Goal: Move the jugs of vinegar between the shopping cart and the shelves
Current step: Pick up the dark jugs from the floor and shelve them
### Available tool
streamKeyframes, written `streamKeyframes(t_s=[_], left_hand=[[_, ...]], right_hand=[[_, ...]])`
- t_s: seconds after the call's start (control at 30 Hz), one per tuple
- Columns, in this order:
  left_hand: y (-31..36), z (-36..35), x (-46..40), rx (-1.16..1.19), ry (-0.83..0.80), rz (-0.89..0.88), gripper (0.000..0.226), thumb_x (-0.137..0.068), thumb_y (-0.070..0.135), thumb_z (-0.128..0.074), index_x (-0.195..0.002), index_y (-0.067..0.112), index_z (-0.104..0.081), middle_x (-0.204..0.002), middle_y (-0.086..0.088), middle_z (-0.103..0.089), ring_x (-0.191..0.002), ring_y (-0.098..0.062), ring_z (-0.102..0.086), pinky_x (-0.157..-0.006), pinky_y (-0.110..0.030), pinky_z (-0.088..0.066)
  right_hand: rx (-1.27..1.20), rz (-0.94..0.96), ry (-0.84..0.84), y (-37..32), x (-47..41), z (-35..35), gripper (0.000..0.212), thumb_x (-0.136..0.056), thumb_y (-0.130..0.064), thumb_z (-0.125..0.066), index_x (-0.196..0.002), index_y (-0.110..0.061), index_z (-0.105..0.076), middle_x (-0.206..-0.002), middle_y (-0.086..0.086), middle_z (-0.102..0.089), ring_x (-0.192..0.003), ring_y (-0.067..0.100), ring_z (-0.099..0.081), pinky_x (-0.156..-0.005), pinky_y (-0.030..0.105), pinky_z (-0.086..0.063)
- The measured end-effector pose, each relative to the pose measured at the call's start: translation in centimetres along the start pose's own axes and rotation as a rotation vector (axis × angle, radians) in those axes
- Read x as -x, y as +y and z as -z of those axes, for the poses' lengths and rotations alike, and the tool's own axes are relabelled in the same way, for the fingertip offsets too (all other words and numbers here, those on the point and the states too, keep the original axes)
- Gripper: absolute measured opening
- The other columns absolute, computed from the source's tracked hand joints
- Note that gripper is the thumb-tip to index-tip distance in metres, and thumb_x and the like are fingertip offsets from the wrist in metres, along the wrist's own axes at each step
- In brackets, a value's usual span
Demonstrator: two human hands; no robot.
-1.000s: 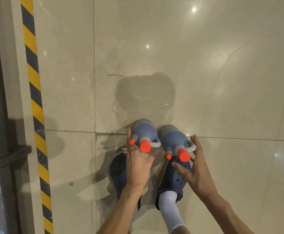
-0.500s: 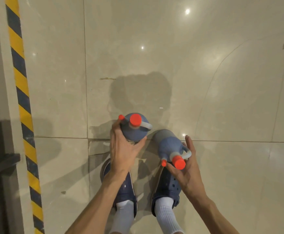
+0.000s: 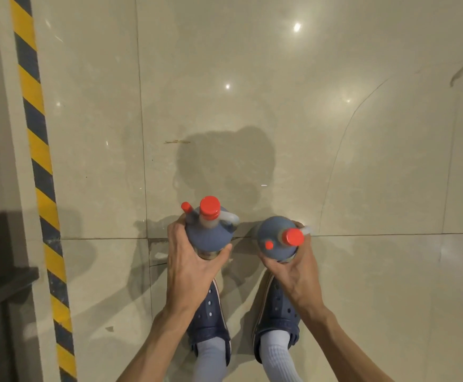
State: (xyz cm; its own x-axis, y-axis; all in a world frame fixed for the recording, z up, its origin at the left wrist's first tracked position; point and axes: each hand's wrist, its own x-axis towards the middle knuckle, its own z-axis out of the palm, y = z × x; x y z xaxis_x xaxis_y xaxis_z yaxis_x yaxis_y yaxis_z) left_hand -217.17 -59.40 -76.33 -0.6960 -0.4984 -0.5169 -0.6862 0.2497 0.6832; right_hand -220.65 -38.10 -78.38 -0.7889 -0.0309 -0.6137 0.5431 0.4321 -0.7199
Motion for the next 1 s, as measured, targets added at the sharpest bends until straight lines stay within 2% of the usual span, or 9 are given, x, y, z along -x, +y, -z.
streamKeyframes(t_s=[0.1,0.17,0.27,0.4,0.53,0.63,0.77,0.87,1.0], left_hand=[[2.2,1.7,0.7,0.021,0.020,0.034,0.084,-0.065,0.036,-0.096,-0.132,0.022,-0.046,-0.123,0.007,-0.059,-0.113,-0.003,-0.058,-0.083,-0.014,-0.050],[4.1,3.3,1.1,0.010,0.043,0.030,0.089,-0.064,0.040,-0.095,-0.136,0.024,-0.044,-0.128,0.006,-0.061,-0.117,-0.010,-0.061,-0.087,-0.029,-0.056],[7.6,6.1,1.9,0.033,0.073,0.019,0.097,-0.065,0.044,-0.094,-0.143,0.024,-0.039,-0.138,0.006,-0.058,-0.124,-0.012,-0.059,-0.092,-0.036,-0.057],[14.3,11.0,3.6,0.086,0.147,0.000,0.100,-0.062,0.050,-0.090,-0.144,0.029,-0.037,-0.139,0.008,-0.055,-0.127,-0.013,-0.056,-0.095,-0.044,-0.056],[21.8,17.6,7.3,0.159,0.210,-0.048,0.101,-0.062,0.038,-0.095,-0.145,0.031,-0.038,-0.138,0.008,-0.054,-0.127,-0.014,-0.056,-0.094,-0.043,-0.057],[28.0,23.5,10.8,0.204,0.283,-0.088,0.099,-0.061,0.041,-0.095,-0.143,0.033,-0.040,-0.133,0.008,-0.055,-0.122,-0.015,-0.058,-0.090,-0.038,-0.059],[35.9,31.5,17.1,0.285,0.404,-0.134,0.094,-0.062,0.045,-0.092,-0.142,0.032,-0.044,-0.127,0.008,-0.057,-0.118,-0.015,-0.060,-0.089,-0.038,-0.058],[40.6,37.3,22.5,0.353,0.487,-0.168,0.094,-0.065,0.042,-0.092,-0.144,0.035,-0.041,-0.130,0.015,-0.055,-0.123,-0.005,-0.055,-0.096,-0.023,-0.053],[44.4,43.1,30.1,0.375,0.630,-0.205,0.095,-0.065,0.047,-0.090,-0.144,0.032,-0.041,-0.134,0.014,-0.052,-0.130,-0.010,-0.051,-0.103,-0.032,-0.048]], right_hand=[[0.079,0.038,-0.001,-4.2,-0.3,0.7,0.067,-0.076,-0.023,-0.092,-0.124,-0.017,-0.046,-0.110,-0.009,-0.059,-0.096,0.010,-0.063,-0.074,0.021,-0.051],[0.070,0.044,0.009,-7.1,0.5,1.4,0.073,-0.074,-0.029,-0.092,-0.128,-0.021,-0.044,-0.116,-0.007,-0.058,-0.101,0.011,-0.064,-0.075,0.029,-0.055],[0.031,0.029,0.030,-12.6,1.5,2.5,0.076,-0.070,-0.029,-0.094,-0.128,-0.025,-0.045,-0.116,-0.003,-0.060,-0.099,0.016,-0.067,-0.076,0.041,-0.059],[0.047,0.127,-0.030,-21.2,3.3,4.7,0.060,-0.070,-0.019,-0.093,-0.115,-0.007,-0.056,-0.095,0.015,-0.063,-0.076,0.027,-0.066,-0.059,0.049,-0.054],[0.003,0.265,-0.068,-32.7,8.4,6.8,0.046,-0.071,-0.003,-0.087,-0.107,-0.003,-0.059,-0.081,0.018,-0.061,-0.063,0.031,-0.058,-0.049,0.046,-0.050],[-0.014,0.397,-0.141,-42.9,14.0,8.1,0.033,-0.072,0.008,-0.081,-0.094,-0.003,-0.060,-0.069,0.016,-0.058,-0.055,0.024,-0.051,-0.044,0.040,-0.046],[0.035,0.489,-0.224,-53.3,22.3,9.4,0.032,-0.074,0.003,-0.084,-0.089,-0.006,-0.057,-0.068,0.020,-0.058,-0.052,0.019,-0.054,-0.045,0.030,-0.045],[0.070,0.595,-0.288,-60.2,28.5,9.8,0.033,-0.075,-0.004,-0.086,-0.092,-0.008,-0.058,-0.067,0.017,-0.061,-0.051,0.030,-0.057,-0.045,0.031,-0.046],[0.098,0.695,-0.336,-65.9,36.3,10.4,0.052,-0.073,-0.005,-0.086,-0.099,-0.039,-0.058,-0.076,0.005,-0.068,-0.060,0.021,-0.065,-0.051,0.043,-0.054]])
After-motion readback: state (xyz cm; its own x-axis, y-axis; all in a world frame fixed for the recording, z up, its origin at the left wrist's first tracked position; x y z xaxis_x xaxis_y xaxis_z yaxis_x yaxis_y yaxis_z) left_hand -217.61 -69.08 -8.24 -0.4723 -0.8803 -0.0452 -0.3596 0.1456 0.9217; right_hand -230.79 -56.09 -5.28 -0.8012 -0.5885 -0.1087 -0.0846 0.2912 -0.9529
